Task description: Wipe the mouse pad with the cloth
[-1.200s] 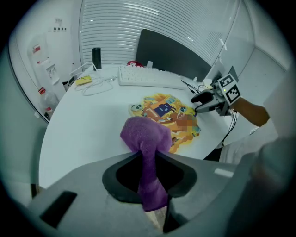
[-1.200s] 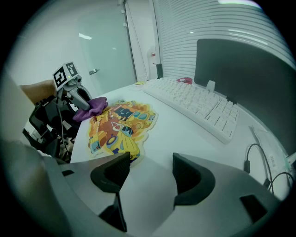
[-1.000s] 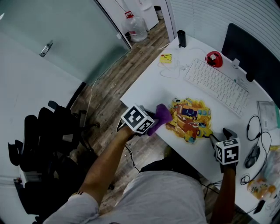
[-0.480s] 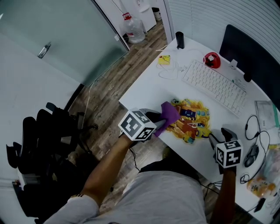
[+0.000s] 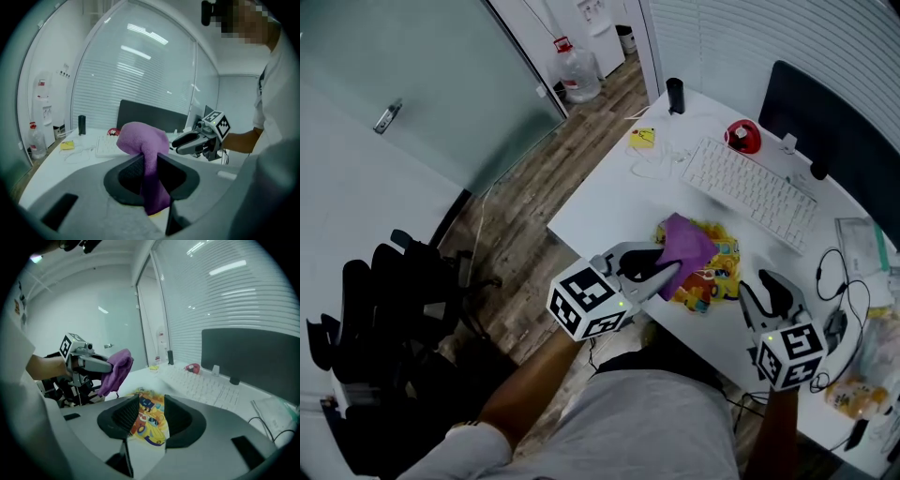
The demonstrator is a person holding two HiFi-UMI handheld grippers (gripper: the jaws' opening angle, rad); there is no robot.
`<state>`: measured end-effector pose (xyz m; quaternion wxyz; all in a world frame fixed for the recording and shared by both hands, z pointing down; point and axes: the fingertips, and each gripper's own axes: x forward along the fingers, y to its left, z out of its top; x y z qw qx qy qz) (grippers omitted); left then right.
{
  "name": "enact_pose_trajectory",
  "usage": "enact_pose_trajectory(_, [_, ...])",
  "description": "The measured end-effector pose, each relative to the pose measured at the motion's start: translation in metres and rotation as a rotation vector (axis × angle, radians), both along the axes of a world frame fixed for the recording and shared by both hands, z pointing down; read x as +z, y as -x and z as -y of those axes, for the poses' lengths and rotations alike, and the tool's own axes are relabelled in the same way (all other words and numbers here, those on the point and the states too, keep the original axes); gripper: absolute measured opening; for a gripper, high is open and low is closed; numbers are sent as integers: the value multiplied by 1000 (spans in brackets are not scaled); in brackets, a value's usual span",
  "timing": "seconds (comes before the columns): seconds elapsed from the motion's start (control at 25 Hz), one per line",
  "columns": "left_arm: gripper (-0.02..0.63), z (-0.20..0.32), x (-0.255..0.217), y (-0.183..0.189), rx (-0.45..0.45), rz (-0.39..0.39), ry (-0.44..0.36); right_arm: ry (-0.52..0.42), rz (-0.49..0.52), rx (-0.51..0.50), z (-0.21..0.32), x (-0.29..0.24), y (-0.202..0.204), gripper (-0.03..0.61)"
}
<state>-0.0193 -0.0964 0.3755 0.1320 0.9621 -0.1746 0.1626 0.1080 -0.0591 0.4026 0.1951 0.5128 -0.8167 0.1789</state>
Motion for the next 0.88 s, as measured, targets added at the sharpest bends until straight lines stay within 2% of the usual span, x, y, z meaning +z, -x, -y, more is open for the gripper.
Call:
enact_pose_trajectory(0.24, [81, -11, -46, -15, -3, -170, -131, -186, 81, -43, -3, -57, 19, 75])
enact_pose_trajectory(0.48, [81, -19, -88, -15, -39, -334, -223, -335, 146, -61, -11, -98, 29, 44])
enact_pose_trajectory(0.68, [81, -30, -113, -14, -44, -398, -277, -438, 194, -68, -18, -122, 34, 32])
enact_pose_trajectory(0.88, [81, -37, -127, -14, -46, -434, -334, -500, 233, -86, -21, -138, 36, 20])
